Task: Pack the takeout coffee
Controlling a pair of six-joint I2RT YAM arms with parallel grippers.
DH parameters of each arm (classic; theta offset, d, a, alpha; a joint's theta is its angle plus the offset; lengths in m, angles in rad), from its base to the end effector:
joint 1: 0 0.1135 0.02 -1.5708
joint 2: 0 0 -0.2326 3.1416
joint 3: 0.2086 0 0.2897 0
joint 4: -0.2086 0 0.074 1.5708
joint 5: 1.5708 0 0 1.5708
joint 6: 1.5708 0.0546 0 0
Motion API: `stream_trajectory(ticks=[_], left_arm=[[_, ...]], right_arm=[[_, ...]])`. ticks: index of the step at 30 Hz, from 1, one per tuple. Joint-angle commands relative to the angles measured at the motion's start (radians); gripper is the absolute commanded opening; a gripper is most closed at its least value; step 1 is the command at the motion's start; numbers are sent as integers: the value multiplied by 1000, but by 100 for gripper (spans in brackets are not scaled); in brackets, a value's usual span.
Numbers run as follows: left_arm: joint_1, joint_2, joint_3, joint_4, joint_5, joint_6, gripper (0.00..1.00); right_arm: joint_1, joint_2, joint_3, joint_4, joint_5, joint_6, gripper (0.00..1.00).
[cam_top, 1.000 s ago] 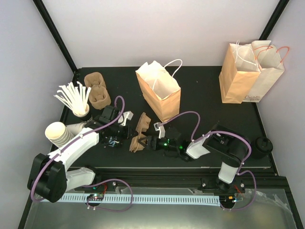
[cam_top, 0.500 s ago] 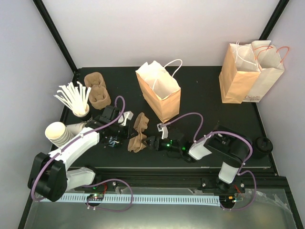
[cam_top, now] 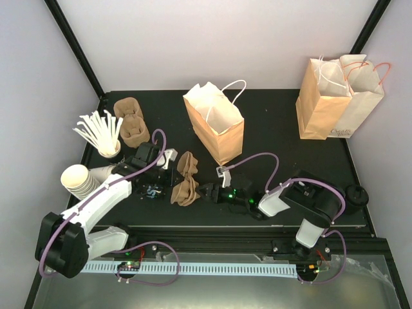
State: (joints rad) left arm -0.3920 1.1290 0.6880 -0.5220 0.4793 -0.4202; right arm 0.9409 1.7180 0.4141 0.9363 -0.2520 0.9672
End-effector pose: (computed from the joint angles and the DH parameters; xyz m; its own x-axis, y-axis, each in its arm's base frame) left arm 0.2421 -0.1273 0.1565 -0.9302 -0.0071 -0.3670 0.2222 0.7848 -0.5786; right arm 0.1687 0.2546 0.0404 -0.8773 0.1500 -0.4559 -0.3477 0.4562 0.8192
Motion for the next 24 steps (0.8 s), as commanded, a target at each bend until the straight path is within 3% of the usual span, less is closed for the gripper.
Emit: stream_trajectory(ticks=[1, 24], left_arm=[[7, -22, 42, -31, -39, 19, 11], [6, -65, 135, -150, -79, 58, 11]], right_arm=[[-7, -11, -24, -85, 41, -31, 77], [-11, -26, -17, -142, 62, -49, 77]])
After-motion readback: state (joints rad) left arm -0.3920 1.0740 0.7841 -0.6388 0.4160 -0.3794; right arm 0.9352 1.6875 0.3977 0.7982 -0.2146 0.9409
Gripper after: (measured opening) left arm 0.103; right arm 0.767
